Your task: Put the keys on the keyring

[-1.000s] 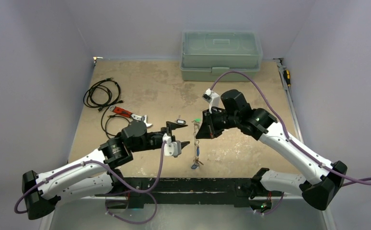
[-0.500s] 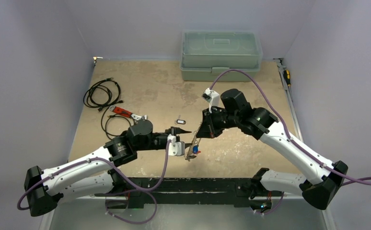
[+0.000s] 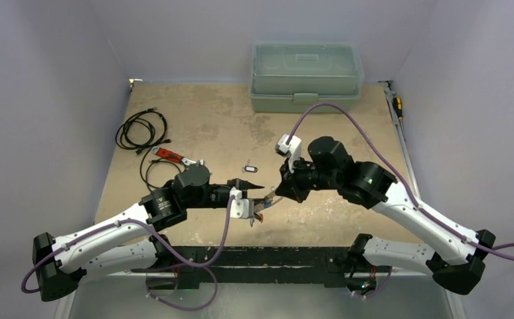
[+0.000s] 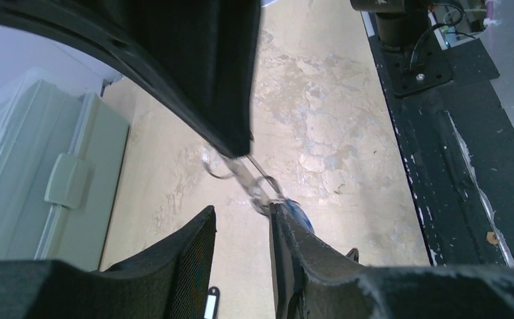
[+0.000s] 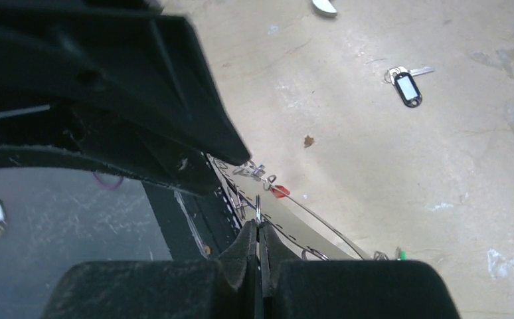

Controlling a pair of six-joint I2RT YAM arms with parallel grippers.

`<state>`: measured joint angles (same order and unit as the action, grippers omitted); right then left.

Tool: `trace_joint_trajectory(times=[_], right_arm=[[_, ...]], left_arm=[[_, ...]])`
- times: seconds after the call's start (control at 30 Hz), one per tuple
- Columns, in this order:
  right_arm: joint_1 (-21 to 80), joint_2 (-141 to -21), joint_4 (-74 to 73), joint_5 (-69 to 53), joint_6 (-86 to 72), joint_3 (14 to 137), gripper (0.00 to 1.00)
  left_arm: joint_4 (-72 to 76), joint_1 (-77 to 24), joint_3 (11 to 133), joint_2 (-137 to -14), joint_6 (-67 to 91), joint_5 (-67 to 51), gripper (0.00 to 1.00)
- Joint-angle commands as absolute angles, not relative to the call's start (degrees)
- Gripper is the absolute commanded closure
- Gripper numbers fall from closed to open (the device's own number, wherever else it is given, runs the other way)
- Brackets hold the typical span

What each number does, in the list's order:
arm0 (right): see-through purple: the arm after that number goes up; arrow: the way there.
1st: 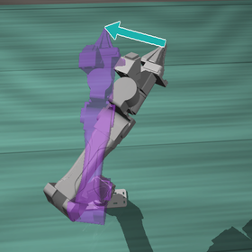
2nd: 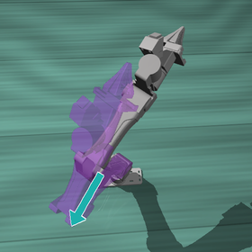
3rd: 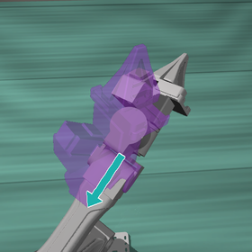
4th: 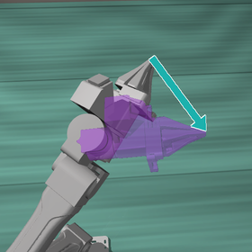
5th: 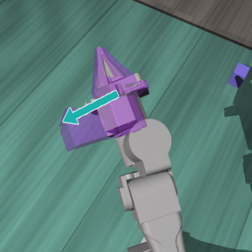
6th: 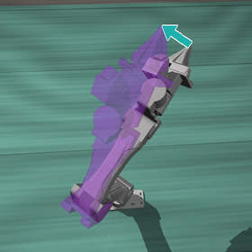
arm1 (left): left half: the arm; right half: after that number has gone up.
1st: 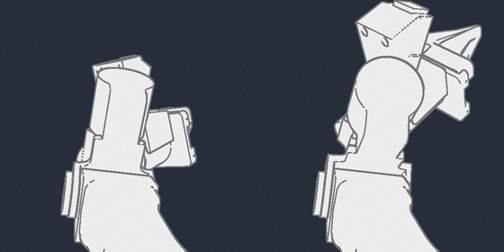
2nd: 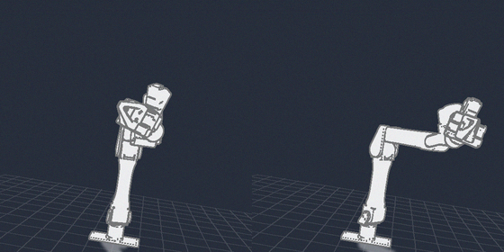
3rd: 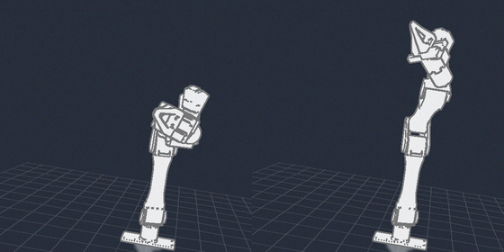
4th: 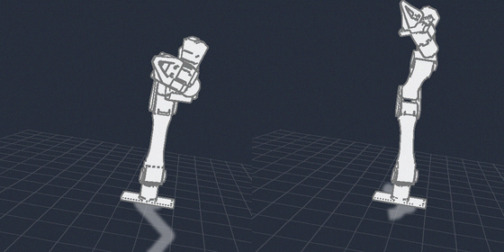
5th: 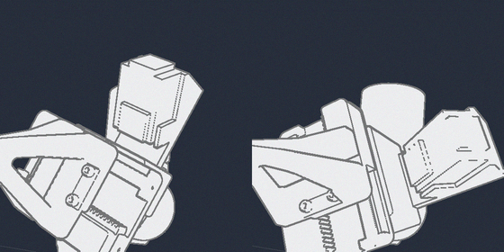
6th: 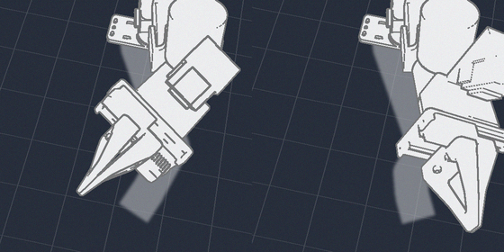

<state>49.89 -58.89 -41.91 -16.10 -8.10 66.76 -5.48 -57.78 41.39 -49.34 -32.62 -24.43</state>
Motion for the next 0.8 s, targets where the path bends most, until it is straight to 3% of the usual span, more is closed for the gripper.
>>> trace_joint_trajectory(times=[0.0, 0.5, 0.77], right_arm=[[55.7, -59.7, -41.4, -9.5, -1.3, 68.2, 1.0], [63.4, -59.9, -33.2, -5.2, 6.2, 67.0, 1.0], [65.5, -59.8, -32.0, -4.2, 7.6, 65.9, 1.0]], left_arm=[[-6.0, -58.0, 46.1, -49.5, -33.1, -25.7, 0.65], [-9.4, -58.0, 46.6, -50.6, -33.0, -27.6, 0.67], [-8.3, -57.9, 46.0, -50.7, -32.9, -25.9, 0.78]])
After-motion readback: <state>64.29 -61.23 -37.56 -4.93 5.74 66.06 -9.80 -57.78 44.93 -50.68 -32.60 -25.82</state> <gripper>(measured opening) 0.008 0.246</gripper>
